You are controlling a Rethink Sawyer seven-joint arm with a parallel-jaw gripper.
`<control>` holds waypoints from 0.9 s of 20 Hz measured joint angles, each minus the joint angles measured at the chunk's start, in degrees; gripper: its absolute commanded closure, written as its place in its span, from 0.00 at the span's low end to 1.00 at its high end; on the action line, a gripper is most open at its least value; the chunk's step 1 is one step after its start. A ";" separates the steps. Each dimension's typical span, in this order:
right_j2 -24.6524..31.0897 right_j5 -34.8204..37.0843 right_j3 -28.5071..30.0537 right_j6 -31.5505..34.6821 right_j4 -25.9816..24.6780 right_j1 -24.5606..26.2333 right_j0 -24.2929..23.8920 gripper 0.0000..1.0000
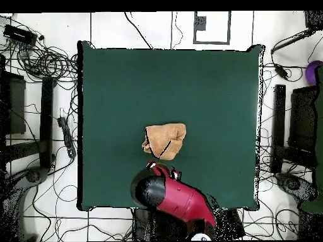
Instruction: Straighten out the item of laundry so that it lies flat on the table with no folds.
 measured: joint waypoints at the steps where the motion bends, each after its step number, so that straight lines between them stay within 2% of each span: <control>1: -0.14 0.00 0.07 0.13 0.00 -0.09 0.22 0.00; 6: -1.04 1.63 -0.31 0.17 -0.01 -1.01 2.07 0.00; 11: -1.04 6.73 -2.79 0.17 0.02 -2.39 2.58 0.00; 18: -0.65 4.67 -3.88 0.17 0.57 -0.37 1.01 0.00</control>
